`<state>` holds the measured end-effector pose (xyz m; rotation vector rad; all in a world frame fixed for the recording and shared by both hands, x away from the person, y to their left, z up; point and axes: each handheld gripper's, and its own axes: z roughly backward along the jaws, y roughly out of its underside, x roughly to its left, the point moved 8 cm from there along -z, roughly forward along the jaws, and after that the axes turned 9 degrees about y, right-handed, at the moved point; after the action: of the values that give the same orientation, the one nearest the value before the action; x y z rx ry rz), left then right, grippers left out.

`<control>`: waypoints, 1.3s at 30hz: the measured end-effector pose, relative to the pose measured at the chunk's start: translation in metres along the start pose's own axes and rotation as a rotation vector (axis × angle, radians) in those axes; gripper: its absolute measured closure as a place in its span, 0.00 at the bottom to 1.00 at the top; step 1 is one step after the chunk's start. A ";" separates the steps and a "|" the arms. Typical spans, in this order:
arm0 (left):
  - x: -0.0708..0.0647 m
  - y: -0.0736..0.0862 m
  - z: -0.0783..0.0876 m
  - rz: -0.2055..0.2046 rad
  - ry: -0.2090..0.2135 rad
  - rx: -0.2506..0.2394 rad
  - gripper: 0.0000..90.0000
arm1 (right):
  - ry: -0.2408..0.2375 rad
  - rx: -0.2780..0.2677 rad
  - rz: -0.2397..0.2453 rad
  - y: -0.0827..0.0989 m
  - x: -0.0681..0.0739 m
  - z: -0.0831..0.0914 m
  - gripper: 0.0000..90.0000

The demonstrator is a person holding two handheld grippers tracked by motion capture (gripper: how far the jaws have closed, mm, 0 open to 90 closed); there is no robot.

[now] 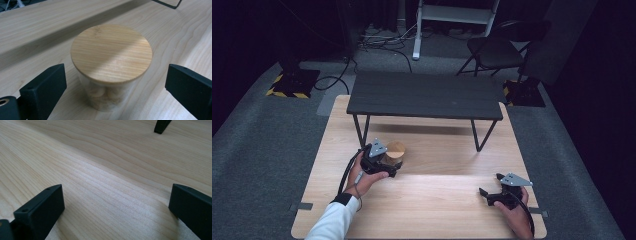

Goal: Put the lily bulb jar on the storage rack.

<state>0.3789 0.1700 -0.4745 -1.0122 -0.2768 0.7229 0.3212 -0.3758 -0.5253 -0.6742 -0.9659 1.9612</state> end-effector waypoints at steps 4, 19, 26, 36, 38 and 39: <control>0.002 -0.003 -0.007 0.005 0.003 -0.004 0.06 | 0.000 0.000 0.000 0.000 0.000 0.000 0.00; 0.006 0.000 -0.017 -0.013 -0.021 -0.017 0.28 | 0.000 0.000 0.000 0.000 0.000 0.000 0.00; 0.005 0.000 -0.015 -0.014 -0.020 -0.028 0.28 | 0.000 0.000 0.000 0.000 0.000 0.000 0.00; -0.011 -0.028 0.021 -0.058 0.063 -0.030 0.28 | 0.000 0.000 0.000 0.000 0.000 0.000 0.00; -0.015 -0.037 0.029 -0.072 0.067 -0.039 0.28 | 0.000 0.000 0.000 0.000 0.000 0.000 0.00; -0.017 -0.043 0.034 -0.080 0.073 -0.042 0.28 | 0.000 0.000 0.000 0.000 0.000 0.000 0.00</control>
<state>0.3664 0.1672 -0.4189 -1.0589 -0.2681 0.6090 0.3212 -0.3758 -0.5253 -0.6738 -0.9661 1.9612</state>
